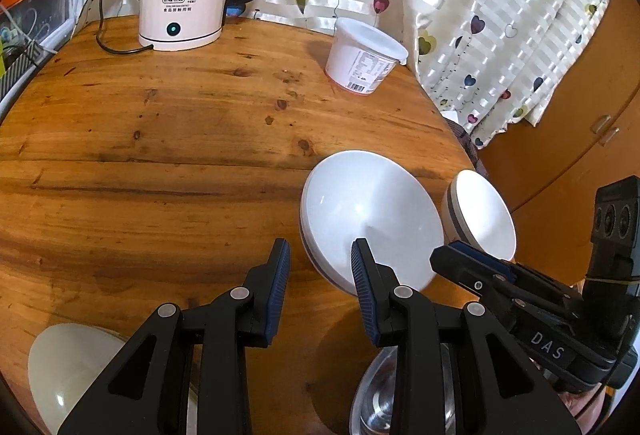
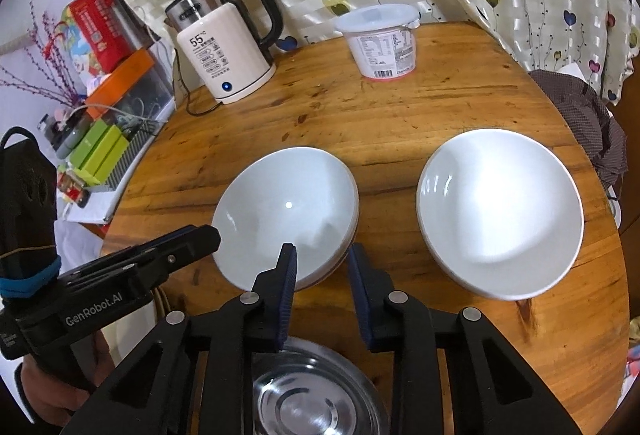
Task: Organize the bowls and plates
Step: 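Close both grippers on the white bowl rim and lift it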
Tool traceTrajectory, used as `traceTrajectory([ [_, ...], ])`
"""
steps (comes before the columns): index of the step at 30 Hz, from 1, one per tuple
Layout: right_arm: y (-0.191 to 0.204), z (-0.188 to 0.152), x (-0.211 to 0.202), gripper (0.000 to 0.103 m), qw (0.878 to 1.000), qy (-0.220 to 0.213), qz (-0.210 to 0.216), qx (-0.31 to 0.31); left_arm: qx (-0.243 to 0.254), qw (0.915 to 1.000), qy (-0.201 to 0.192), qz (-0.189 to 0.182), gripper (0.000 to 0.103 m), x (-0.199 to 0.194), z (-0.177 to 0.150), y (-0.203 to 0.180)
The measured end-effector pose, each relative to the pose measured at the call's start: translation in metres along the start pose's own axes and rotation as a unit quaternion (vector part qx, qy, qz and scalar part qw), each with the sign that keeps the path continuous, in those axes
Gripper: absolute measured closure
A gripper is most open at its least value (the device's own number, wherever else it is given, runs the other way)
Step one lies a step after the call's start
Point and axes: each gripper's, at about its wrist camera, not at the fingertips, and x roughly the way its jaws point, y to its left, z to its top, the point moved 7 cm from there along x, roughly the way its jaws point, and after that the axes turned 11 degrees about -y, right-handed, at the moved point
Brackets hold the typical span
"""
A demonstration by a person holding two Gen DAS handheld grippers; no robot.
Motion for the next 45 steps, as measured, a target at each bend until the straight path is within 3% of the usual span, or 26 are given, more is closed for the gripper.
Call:
traceTrajectory([
  [24,-0.007,0.003,0.017,0.083,1.0,0.006,-0.005,0.005,0.007,1.0,0.004,0.001,0.072,0.018,0.001,-0.005],
  [45,0.002,0.008,-0.002,0.083,1.0,-0.006,-0.002,-0.003,0.018,0.9998,-0.013,0.0,0.072,-0.002,0.005,-0.012],
])
